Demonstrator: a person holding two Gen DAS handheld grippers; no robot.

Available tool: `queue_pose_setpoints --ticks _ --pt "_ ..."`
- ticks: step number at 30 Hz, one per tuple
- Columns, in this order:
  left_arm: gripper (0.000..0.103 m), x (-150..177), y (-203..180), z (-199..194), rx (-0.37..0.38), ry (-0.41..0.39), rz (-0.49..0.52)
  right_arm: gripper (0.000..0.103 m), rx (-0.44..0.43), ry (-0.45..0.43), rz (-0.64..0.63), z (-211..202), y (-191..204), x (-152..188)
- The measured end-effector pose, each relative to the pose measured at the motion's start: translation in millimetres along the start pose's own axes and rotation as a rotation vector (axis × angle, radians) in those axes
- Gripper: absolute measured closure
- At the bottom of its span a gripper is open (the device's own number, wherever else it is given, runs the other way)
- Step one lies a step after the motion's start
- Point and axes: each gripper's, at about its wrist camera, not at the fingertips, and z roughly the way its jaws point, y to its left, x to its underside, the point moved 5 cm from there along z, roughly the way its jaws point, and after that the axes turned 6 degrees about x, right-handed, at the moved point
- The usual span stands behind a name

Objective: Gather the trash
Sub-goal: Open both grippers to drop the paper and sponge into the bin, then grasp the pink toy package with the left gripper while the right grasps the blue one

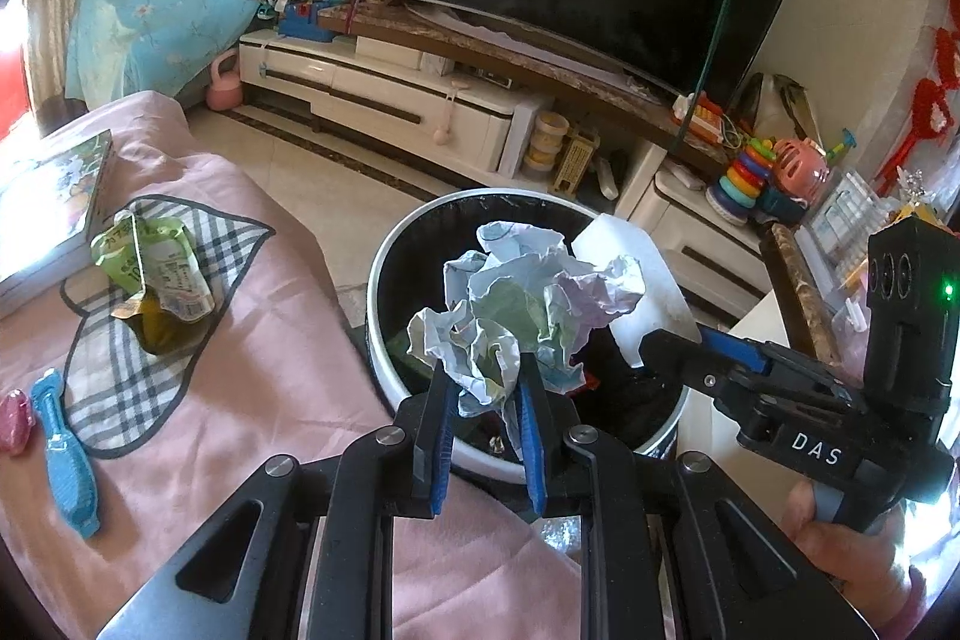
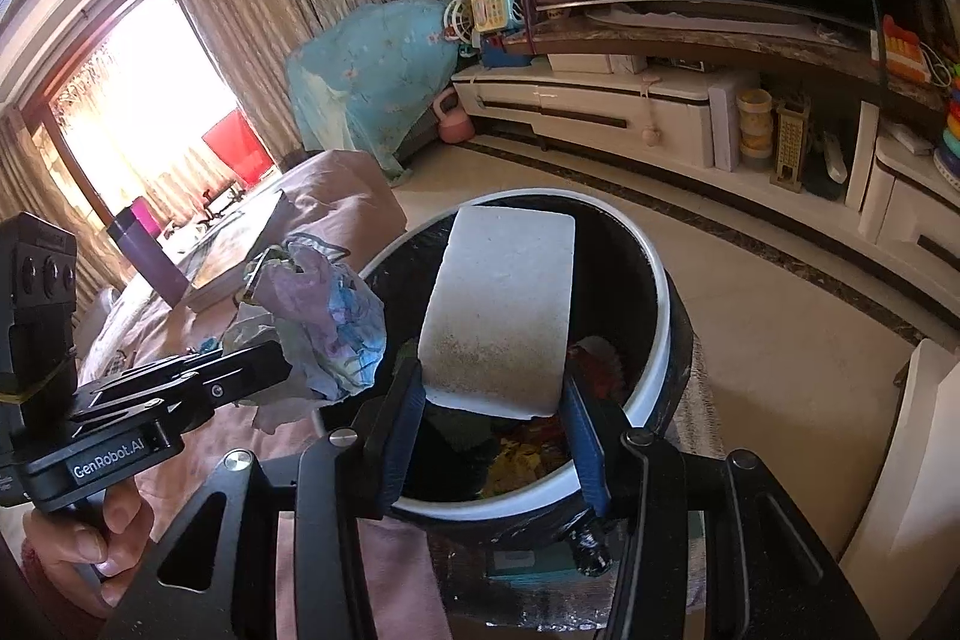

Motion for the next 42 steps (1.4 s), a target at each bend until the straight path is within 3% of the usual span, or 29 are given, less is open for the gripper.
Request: queue_pose_setpoints --ticks 10,16,20,22,25,28,42 --pt "0.084 -4 -2 15 0.000 0.022 -0.001 0.056 0.017 0.020 -0.016 10 -4 -6" --pt "0.061 -7 -3 14 0.009 0.012 -0.018 0.048 0.009 0.026 -0.003 11 -8 -8" --pt "0.057 -4 4 5 0.006 -0.005 -0.030 0.038 0.002 0.010 0.017 4 -9 -8" --pt "0.053 2 9 -4 -0.003 -0.018 -0.038 0.033 -0.005 0.001 0.030 1 -8 -7" --pt "0.042 15 19 -23 -0.032 -0.043 -0.037 0.015 -0.019 -0.034 0.037 -9 -2 -6" --pt "0.042 33 33 -46 -0.059 -0.064 -0.048 0.009 -0.035 -0.051 0.024 -15 14 -1" --pt "0.042 120 117 -162 -0.224 -0.107 -0.176 0.008 -0.152 0.072 -0.126 6 129 60"
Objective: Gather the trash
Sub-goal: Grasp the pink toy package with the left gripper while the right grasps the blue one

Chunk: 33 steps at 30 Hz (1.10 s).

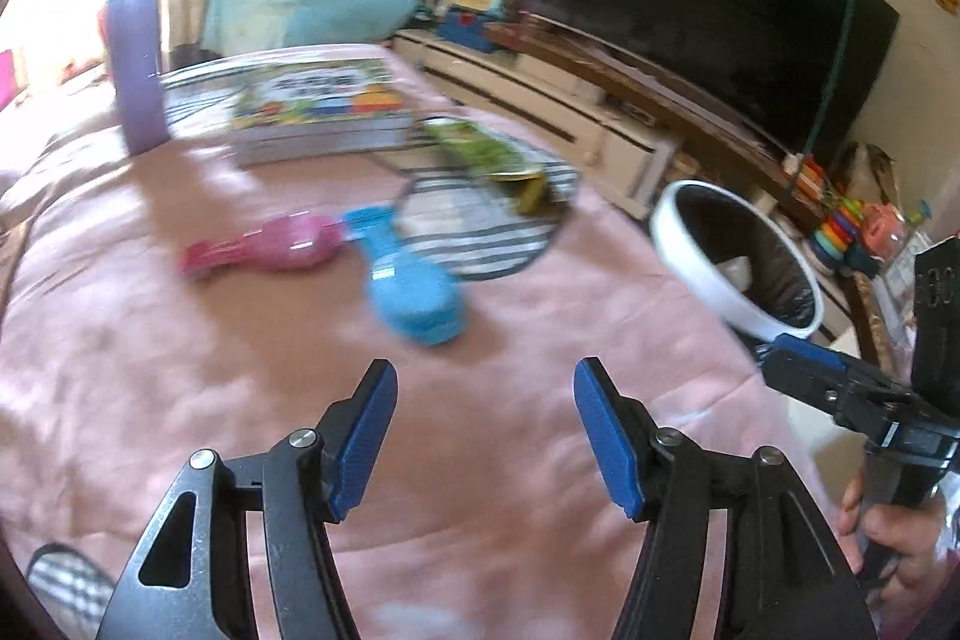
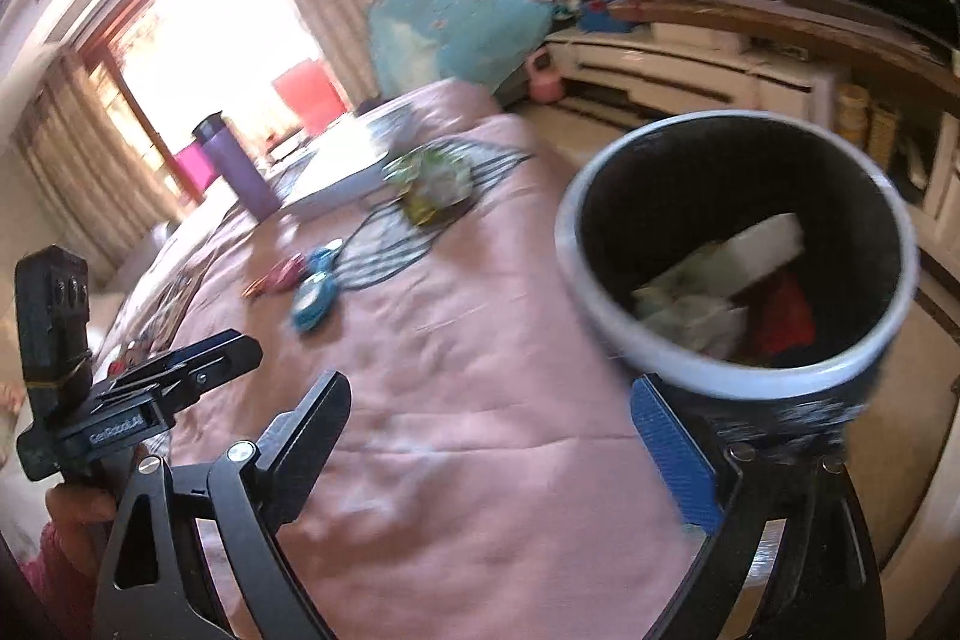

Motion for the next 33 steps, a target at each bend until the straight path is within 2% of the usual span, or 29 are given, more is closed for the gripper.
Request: queue_pose_setpoints --ticks 6,13,15,20,23,33 --pt "0.042 3 39 -22 -0.059 0.004 -0.022 0.008 -0.054 0.028 -0.092 17 54 4" --pt "0.042 -12 74 -27 -0.095 0.015 0.044 0.009 -0.070 0.056 -0.210 43 98 0" --pt "0.042 -17 84 -20 -0.094 0.029 0.070 0.010 -0.071 0.064 -0.228 50 105 -2" --pt "0.042 -31 101 2 -0.115 0.064 0.131 0.023 -0.071 0.083 -0.246 72 122 -10" --pt "0.042 -42 109 21 -0.122 0.089 0.152 0.025 -0.077 0.097 -0.249 85 131 -14" --pt "0.042 -68 122 71 -0.049 0.153 0.323 0.033 -0.058 0.147 -0.288 125 149 -26"
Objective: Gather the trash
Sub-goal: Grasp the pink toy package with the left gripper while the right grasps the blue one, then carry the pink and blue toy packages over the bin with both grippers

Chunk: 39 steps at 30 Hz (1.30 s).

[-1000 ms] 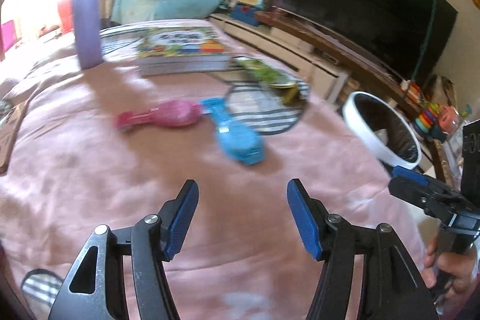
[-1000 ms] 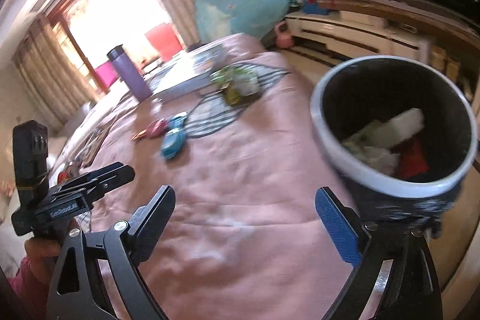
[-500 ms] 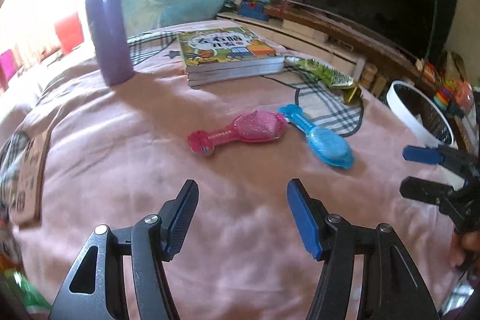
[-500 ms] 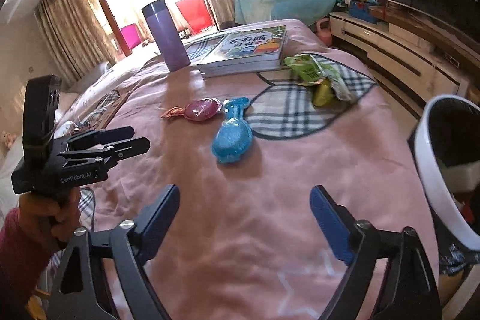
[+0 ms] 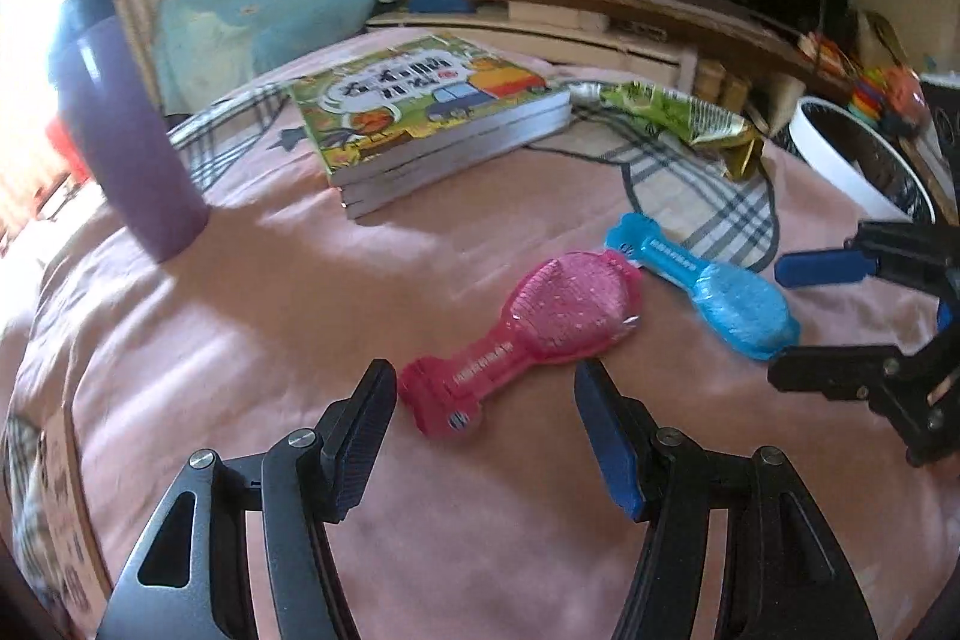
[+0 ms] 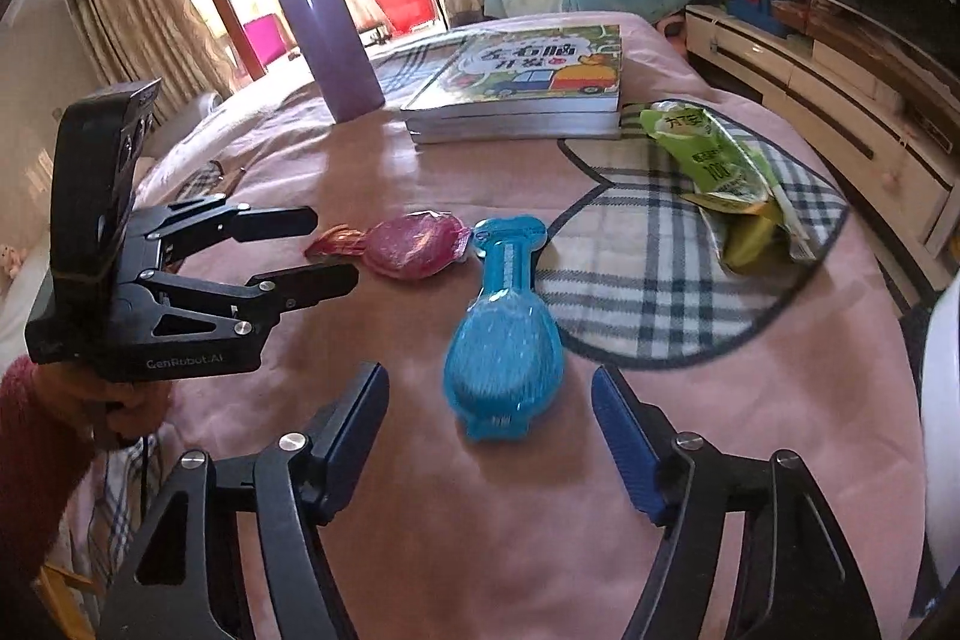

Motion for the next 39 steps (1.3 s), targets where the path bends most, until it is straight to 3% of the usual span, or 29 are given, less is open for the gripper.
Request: queue_pose_setpoints --ticks 3,5,7,8,10,13,18,22,26,32,39 --pt "0.043 -2 5 13 0.041 0.025 0.026 0.036 0.011 0.019 -0.013 9 0 -3" --pt "0.049 -3 5 19 0.063 0.024 0.042 0.042 0.031 0.026 -0.020 16 0 -4" --pt "0.067 -4 0 19 0.083 0.023 0.067 0.049 0.052 0.018 -0.028 18 0 -5" --pt "0.068 -3 -3 19 0.076 0.024 0.082 0.055 0.067 0.015 -0.034 18 -1 -5" --pt "0.078 -2 -8 18 0.047 0.026 0.108 0.055 0.079 0.010 -0.032 17 -2 -4" --pt "0.079 2 -16 14 0.015 0.034 0.122 0.056 0.079 0.004 -0.007 8 -7 0" --pt "0.083 12 -29 2 0.022 0.047 0.057 0.056 0.062 -0.017 0.052 -17 -19 15" --pt "0.101 22 -42 -17 0.064 0.047 -0.028 0.056 0.037 -0.026 0.101 -38 -30 34" --pt "0.101 34 -58 -35 0.169 0.032 -0.165 0.056 0.015 -0.038 0.143 -55 -41 48" --pt "0.102 48 -86 -48 0.238 0.012 -0.260 0.056 -0.009 -0.054 0.174 -73 -55 64" --pt "0.102 49 -127 -51 0.268 -0.018 -0.301 0.056 -0.016 -0.089 0.208 -93 -72 80"
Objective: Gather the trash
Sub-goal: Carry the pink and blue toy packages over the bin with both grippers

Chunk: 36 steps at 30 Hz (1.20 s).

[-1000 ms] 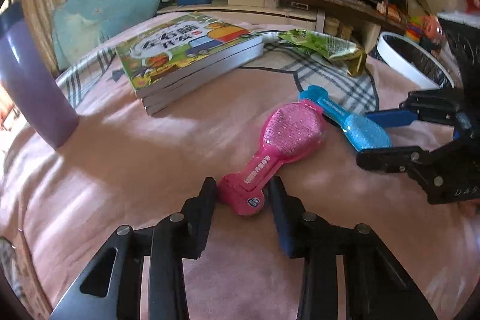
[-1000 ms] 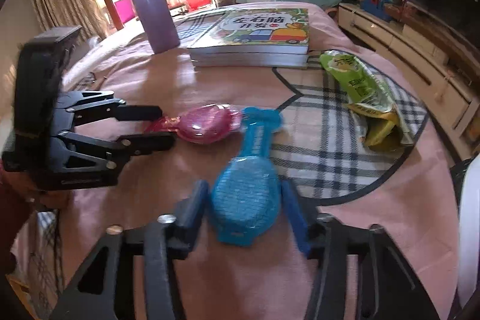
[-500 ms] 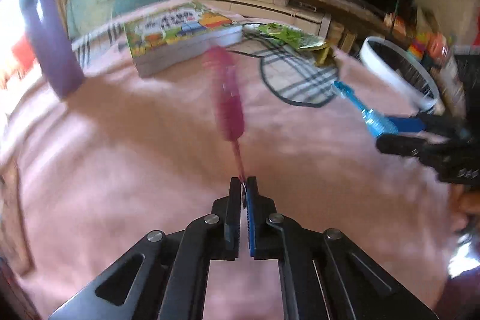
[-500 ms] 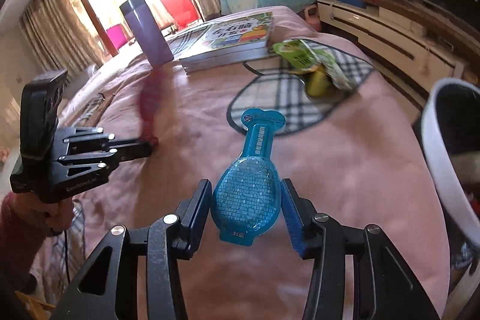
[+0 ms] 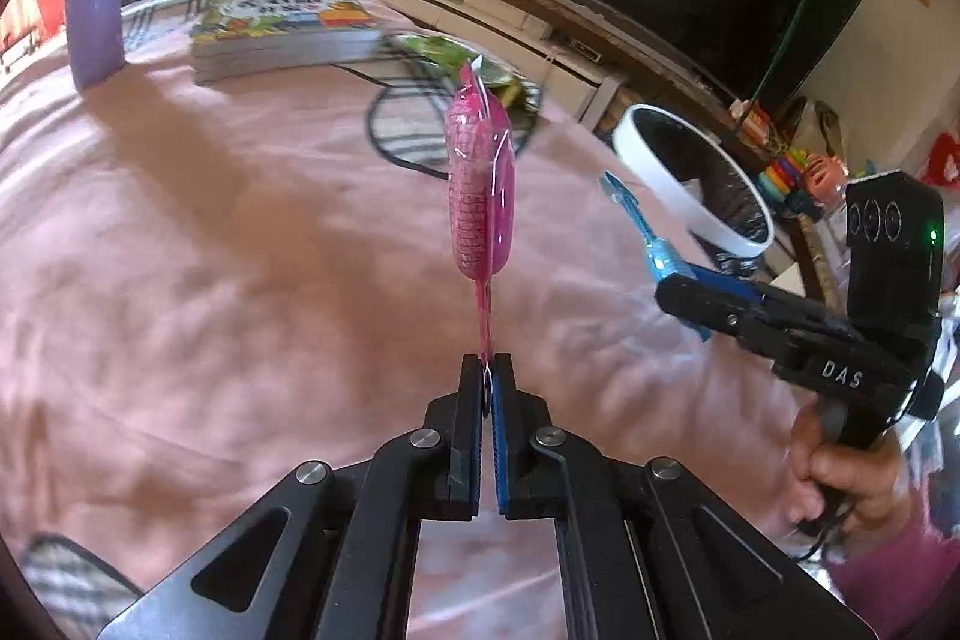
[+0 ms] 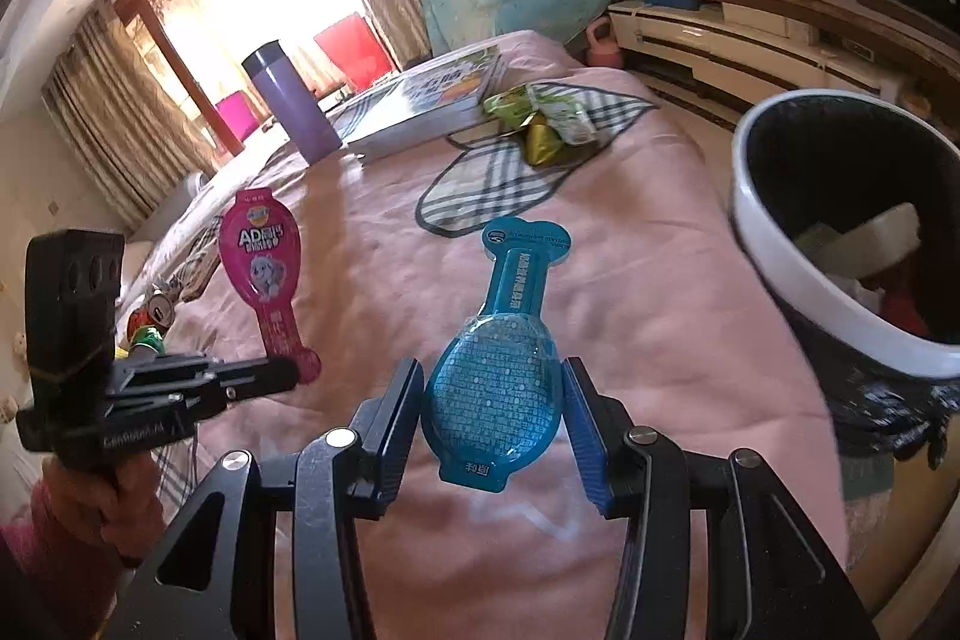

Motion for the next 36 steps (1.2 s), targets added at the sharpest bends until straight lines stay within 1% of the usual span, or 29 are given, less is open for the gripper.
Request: queue_pose_setpoints --ticks 8,15,20,29,36 --pt "0.102 -2 -45 18 -0.013 -0.028 0.024 0.056 0.005 -0.055 0.045 -30 -24 5" --pt "0.102 -6 -73 27 -0.027 -0.046 0.036 0.056 0.017 -0.094 0.090 -50 -48 5" --pt "0.102 -6 -93 30 -0.044 -0.059 0.070 0.056 0.030 -0.118 0.114 -60 -62 6" --pt "0.101 -16 -119 35 -0.058 -0.062 0.130 0.056 0.054 -0.159 0.150 -78 -85 3" --pt "0.101 -21 -130 45 -0.048 -0.051 0.157 0.056 0.073 -0.182 0.174 -88 -100 2"
